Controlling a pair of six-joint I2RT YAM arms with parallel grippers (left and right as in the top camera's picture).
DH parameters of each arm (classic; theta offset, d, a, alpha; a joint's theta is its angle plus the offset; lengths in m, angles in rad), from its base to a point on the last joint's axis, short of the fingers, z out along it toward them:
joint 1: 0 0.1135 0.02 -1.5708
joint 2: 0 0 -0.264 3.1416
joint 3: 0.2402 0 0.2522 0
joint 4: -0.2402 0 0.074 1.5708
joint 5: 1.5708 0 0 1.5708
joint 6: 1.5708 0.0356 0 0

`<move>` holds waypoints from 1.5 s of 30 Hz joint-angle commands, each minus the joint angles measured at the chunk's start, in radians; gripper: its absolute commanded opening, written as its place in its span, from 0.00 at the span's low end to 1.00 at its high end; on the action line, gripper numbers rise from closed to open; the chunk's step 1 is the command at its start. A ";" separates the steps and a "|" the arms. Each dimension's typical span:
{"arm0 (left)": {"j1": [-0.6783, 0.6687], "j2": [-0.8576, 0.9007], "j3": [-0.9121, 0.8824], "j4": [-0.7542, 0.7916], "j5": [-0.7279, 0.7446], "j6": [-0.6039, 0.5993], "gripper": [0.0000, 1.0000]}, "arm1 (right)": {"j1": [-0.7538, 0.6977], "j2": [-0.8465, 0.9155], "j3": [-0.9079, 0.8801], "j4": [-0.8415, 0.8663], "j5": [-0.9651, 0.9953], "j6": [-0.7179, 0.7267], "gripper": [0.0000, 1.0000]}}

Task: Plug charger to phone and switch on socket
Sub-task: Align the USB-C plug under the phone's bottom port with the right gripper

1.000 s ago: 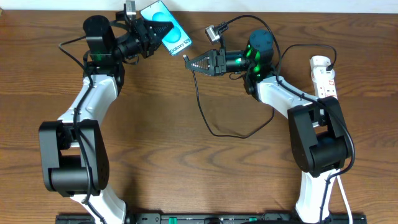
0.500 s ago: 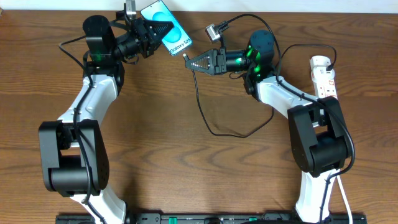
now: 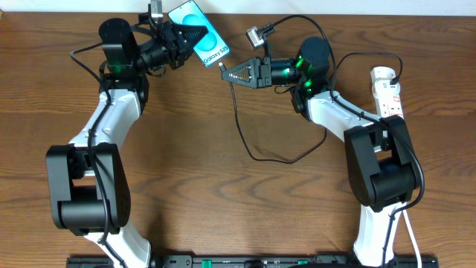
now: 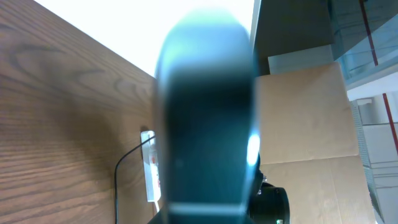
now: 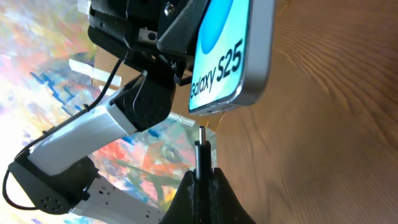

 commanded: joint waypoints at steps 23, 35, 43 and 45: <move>0.005 -0.006 0.012 0.014 0.051 0.001 0.07 | 0.004 0.007 0.011 0.007 0.023 0.015 0.01; 0.005 -0.006 0.012 0.028 0.044 -0.010 0.07 | 0.005 0.007 0.011 -0.012 0.064 0.024 0.01; 0.005 -0.006 0.012 0.028 0.042 -0.010 0.08 | 0.007 0.007 0.011 -0.012 0.065 0.023 0.01; 0.005 -0.007 0.012 0.028 0.040 -0.010 0.07 | 0.007 0.007 0.011 -0.012 0.066 0.023 0.01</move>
